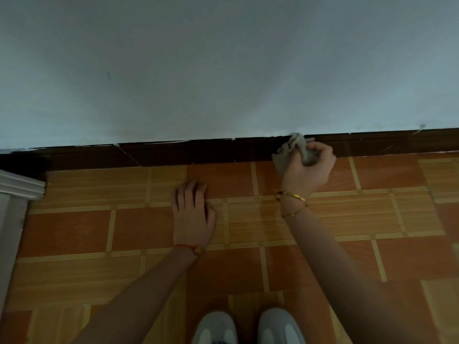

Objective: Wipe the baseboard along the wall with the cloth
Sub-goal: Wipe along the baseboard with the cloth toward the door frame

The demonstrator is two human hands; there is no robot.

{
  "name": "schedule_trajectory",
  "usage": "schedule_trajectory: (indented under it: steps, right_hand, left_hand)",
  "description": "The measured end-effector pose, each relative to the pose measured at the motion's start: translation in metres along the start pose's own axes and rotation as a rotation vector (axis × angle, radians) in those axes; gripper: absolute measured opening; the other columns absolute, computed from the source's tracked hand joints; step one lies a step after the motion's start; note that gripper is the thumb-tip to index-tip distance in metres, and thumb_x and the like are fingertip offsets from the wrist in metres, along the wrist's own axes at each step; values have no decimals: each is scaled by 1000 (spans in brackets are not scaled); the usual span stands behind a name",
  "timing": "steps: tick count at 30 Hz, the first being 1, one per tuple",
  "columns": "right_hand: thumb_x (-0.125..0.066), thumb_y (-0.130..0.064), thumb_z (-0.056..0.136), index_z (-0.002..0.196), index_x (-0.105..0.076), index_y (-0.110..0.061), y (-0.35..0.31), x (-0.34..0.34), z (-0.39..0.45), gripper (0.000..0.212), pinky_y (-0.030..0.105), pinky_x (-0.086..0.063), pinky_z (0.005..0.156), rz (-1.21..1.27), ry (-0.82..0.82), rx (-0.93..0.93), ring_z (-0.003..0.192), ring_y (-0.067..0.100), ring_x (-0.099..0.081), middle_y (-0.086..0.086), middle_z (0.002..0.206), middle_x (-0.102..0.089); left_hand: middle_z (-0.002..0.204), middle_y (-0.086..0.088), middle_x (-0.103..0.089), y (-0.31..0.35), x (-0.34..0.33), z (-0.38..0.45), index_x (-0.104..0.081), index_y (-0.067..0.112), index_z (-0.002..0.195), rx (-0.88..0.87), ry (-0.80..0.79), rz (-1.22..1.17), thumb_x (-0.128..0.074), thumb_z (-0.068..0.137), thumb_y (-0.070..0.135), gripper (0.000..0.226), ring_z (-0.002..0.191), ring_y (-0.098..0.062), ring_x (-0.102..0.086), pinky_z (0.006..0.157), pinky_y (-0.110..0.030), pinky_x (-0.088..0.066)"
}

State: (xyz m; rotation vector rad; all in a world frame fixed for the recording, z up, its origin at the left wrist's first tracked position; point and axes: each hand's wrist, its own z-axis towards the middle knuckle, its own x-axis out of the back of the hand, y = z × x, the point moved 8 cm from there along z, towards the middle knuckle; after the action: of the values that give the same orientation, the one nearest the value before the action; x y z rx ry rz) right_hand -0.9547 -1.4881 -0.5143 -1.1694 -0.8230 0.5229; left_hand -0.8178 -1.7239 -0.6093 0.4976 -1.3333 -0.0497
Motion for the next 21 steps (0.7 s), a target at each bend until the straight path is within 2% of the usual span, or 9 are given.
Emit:
schedule_trajectory:
  steps: [2,4,7,9,12,15,17,19,21]
  right_hand:
    - [-69,-2,75,88,-59,-12,-9,-5,-6,20,23,-51,82,7,-39,51,91,7,-56,5,101,-55]
    - [-70,1,73,86,-59,-10,-21,-18,-22,21,11,-46,79,11,-133,125,89,-2,-52,6,100,-55]
    - [-73,4,71,84,-60,-6,-39,-46,-56,21,10,-45,76,52,-332,221,85,5,-54,7,98,-53]
    - [-73,3,72,84,-61,-5,-43,-52,-65,19,11,-46,76,93,-379,226,85,6,-55,7,97,-53]
    - [-73,0,74,86,-61,-10,-36,-41,-50,19,8,-45,77,70,-323,199,87,6,-55,6,99,-55]
    - [-71,-4,77,89,-60,-14,-17,-11,-11,19,1,-41,79,8,-127,103,92,8,-54,5,104,-56]
    - [-69,-4,77,90,-61,-13,-7,9,12,17,4,-42,79,-1,0,74,94,13,-57,7,104,-57]
    - [-66,-3,76,90,-60,-10,-2,19,26,16,15,-47,80,0,73,76,93,16,-58,10,102,-57]
    - [-64,0,76,90,-59,-8,-4,19,25,17,13,-47,80,3,70,104,92,14,-57,11,102,-57]
  left_hand:
    - [144,-15,-45,1,0,0,-52,7,136,-3,2,5,-42,94,25,46,136,-35,-41,123,-53,-18]
    - [143,-15,-45,1,0,0,-52,7,135,-8,4,19,-43,94,25,46,136,-35,-41,122,-55,-19]
    - [143,-18,-46,-1,0,-1,-51,6,136,-13,5,36,-44,93,24,47,135,-37,-41,120,-58,-23]
    - [143,-18,-46,-1,-2,-1,-51,6,136,-20,1,36,-45,93,25,47,135,-38,-41,119,-59,-24]
    - [143,-18,-46,-1,-3,0,-51,6,137,-28,-1,25,-43,94,26,47,135,-38,-42,119,-59,-24]
    - [143,-17,-46,-1,-3,0,-51,7,136,-22,-1,17,-42,94,25,47,135,-37,-42,119,-59,-24]
    - [143,-17,-46,0,-3,-1,-51,7,136,-18,-2,17,-42,94,25,47,135,-36,-42,120,-58,-23]
    - [143,-16,-46,0,-2,-1,-51,7,136,-18,-5,18,-42,94,25,47,134,-35,-42,120,-57,-23]
    - [143,-17,-46,0,-2,0,-51,7,136,-20,-6,20,-42,94,25,47,134,-36,-42,120,-58,-23]
